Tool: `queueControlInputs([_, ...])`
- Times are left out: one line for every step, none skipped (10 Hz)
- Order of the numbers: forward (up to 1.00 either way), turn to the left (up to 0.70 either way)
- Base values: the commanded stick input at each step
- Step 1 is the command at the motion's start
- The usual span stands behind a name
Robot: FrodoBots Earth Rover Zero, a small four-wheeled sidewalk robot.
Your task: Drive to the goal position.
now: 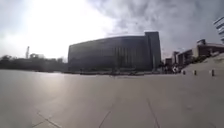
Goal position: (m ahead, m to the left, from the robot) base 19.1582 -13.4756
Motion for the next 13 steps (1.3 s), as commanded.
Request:
queueControlInputs([0.7, -0.24])
queueControlInputs([0.7, -0.32])
queueControlInputs([0.7, -0.35])
queueControlInputs([0.7, -0.35])
queueControlInputs([0.7, -0.35])
queueControlInputs([0.7, -0.35])
queueControlInputs([0.7, -0.35])
queueControlInputs([0.7, -0.35])
queueControlInputs([0.7, -0.35])
queueControlInputs([0.7, -0.35])
queueControlInputs([0.7, -0.35])
queueControlInputs([0.7, -0.35])
queueControlInputs([0.7, -0.33])
